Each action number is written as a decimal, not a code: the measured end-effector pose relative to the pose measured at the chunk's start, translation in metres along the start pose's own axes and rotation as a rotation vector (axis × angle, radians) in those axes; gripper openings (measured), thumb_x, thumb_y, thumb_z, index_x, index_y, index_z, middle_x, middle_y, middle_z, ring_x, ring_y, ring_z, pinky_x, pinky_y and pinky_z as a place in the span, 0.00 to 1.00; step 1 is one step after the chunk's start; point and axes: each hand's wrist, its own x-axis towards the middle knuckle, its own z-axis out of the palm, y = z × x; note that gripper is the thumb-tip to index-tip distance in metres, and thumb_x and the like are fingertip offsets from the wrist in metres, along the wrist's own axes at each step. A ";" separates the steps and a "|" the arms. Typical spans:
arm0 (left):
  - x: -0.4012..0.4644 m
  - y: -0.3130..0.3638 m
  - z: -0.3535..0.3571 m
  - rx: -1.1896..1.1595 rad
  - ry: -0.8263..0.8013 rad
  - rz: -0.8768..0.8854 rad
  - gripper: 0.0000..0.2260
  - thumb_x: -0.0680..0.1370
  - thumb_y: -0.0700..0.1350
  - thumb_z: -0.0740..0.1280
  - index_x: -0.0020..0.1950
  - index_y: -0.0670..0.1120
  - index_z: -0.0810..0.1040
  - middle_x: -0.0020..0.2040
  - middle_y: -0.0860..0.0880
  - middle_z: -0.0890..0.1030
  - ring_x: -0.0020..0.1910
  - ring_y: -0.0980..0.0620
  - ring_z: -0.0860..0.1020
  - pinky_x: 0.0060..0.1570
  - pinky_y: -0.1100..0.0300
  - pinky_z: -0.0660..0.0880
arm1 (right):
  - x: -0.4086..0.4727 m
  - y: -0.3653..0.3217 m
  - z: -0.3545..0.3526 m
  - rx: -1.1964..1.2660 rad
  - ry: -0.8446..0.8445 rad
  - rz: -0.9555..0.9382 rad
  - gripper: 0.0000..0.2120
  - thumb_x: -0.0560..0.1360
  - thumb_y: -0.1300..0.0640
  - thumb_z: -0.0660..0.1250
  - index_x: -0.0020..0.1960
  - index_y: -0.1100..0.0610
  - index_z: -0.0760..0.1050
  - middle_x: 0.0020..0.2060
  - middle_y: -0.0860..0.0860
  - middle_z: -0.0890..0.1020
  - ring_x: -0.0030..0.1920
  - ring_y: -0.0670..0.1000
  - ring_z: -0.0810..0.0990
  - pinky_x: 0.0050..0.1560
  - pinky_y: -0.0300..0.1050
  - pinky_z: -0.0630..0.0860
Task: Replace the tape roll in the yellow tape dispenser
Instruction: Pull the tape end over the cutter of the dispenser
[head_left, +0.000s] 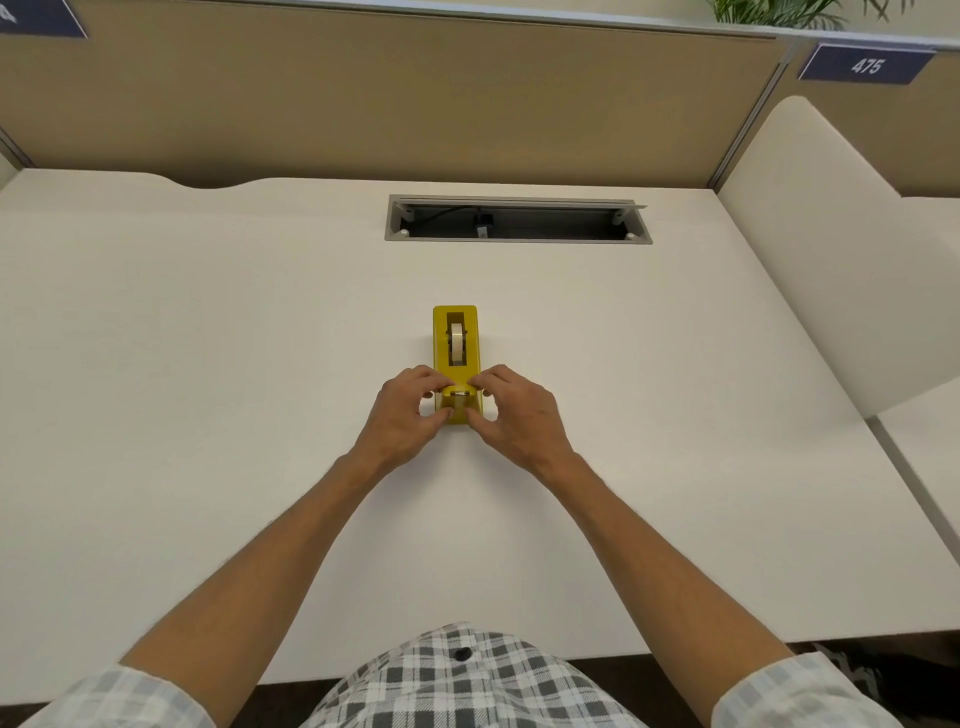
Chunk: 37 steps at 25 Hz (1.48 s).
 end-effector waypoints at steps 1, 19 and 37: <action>-0.001 0.000 0.000 0.000 0.003 0.007 0.12 0.73 0.42 0.73 0.56 0.46 0.82 0.52 0.51 0.81 0.48 0.52 0.77 0.51 0.55 0.79 | -0.001 0.000 -0.001 0.006 -0.006 0.007 0.13 0.75 0.52 0.70 0.58 0.53 0.79 0.53 0.47 0.81 0.47 0.50 0.81 0.41 0.51 0.80; -0.006 0.008 -0.008 0.003 -0.015 -0.003 0.12 0.72 0.38 0.73 0.55 0.42 0.82 0.51 0.47 0.81 0.47 0.49 0.79 0.53 0.52 0.79 | -0.012 -0.006 0.006 0.020 0.048 -0.023 0.12 0.74 0.59 0.73 0.58 0.57 0.81 0.54 0.51 0.82 0.41 0.53 0.84 0.39 0.42 0.76; 0.031 0.043 -0.086 0.347 0.250 0.197 0.20 0.73 0.49 0.69 0.63 0.44 0.77 0.60 0.47 0.80 0.60 0.48 0.77 0.56 0.51 0.77 | 0.050 -0.004 -0.066 -0.166 0.249 0.008 0.32 0.77 0.36 0.59 0.76 0.52 0.63 0.73 0.52 0.71 0.71 0.52 0.71 0.63 0.50 0.75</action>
